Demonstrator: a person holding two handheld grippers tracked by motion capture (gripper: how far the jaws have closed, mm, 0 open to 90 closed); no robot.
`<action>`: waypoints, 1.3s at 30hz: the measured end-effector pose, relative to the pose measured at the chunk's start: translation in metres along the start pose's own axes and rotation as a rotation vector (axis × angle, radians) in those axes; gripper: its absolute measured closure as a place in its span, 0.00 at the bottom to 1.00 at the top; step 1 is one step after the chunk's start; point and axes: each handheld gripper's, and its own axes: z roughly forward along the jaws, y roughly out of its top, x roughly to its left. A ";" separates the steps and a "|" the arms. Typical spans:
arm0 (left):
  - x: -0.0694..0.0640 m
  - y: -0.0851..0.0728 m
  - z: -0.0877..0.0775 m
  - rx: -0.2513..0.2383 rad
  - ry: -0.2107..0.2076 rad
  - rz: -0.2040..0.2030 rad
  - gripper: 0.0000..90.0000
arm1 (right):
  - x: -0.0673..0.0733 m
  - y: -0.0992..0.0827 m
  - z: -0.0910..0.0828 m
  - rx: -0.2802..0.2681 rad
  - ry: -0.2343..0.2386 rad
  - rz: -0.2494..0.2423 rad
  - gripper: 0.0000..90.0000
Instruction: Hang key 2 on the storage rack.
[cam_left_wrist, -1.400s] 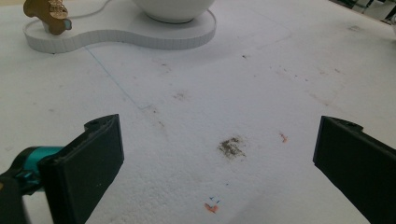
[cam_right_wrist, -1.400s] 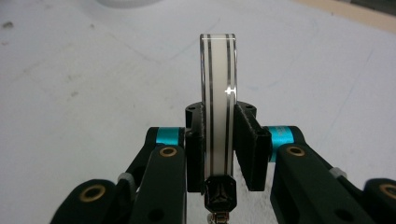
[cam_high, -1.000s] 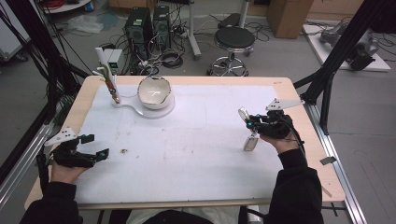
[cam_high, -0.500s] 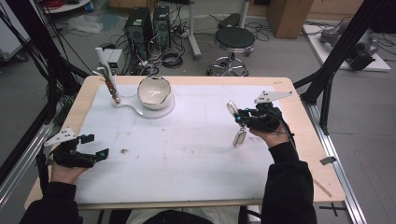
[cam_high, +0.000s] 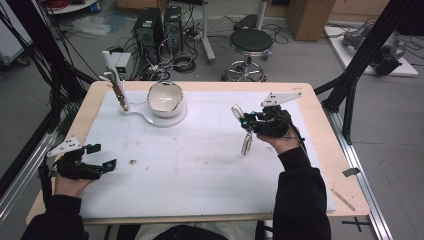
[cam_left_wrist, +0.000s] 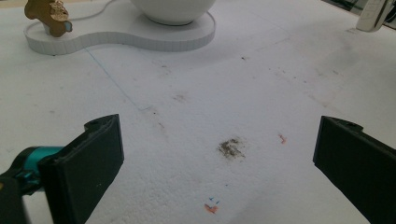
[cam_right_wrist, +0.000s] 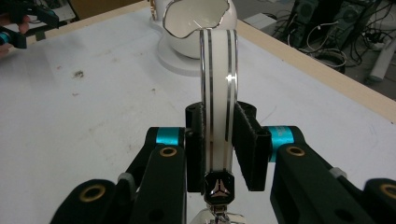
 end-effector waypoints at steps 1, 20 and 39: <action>0.000 0.000 0.000 -0.001 -0.001 0.000 0.02 | 0.000 0.001 0.001 -0.001 0.003 -0.005 0.83; -0.003 0.001 0.000 0.005 -0.031 0.001 0.02 | 0.023 0.028 0.039 -0.013 0.078 -0.039 0.83; -0.004 0.002 -0.001 -0.010 -0.029 0.001 0.02 | 0.047 0.044 0.074 -0.047 0.155 -0.075 0.83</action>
